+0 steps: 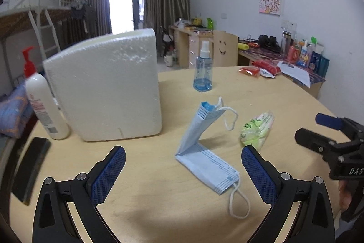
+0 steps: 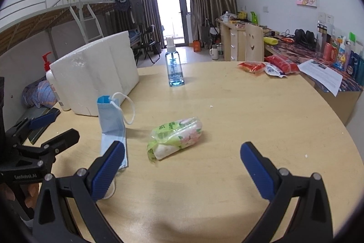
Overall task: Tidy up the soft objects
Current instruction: 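Move left gripper to the blue face mask while right gripper approaches the wet-wipes pack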
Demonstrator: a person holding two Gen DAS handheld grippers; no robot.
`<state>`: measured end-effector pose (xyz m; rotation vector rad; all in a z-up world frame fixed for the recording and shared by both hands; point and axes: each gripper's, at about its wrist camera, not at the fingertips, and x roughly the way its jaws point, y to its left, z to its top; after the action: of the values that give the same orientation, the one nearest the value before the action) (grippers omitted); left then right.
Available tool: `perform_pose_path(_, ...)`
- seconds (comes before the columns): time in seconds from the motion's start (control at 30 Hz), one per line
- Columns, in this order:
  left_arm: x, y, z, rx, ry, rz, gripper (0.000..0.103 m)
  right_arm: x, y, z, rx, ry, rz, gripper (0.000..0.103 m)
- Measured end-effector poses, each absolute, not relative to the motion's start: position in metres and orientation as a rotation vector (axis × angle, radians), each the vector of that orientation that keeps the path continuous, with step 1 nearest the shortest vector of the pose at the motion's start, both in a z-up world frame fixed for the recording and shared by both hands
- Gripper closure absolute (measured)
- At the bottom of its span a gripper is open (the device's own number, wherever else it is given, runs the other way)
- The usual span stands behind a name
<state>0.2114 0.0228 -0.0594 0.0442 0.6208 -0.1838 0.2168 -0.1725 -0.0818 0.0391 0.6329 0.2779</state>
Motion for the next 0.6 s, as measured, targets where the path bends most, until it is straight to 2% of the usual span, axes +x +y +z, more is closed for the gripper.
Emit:
perform_pose_path(0.43,0.251,0.017,-0.068,0.08,0.712,-0.265,0.001,0.24,-0.164,-0.088,0.011,0.702,0.255,0.0)
perform_pose_path(0.6,0.267,0.013,-0.077,0.094,0.751,-0.284,0.007,0.247,-0.163,-0.089,0.013,0.716,0.25,0.0)
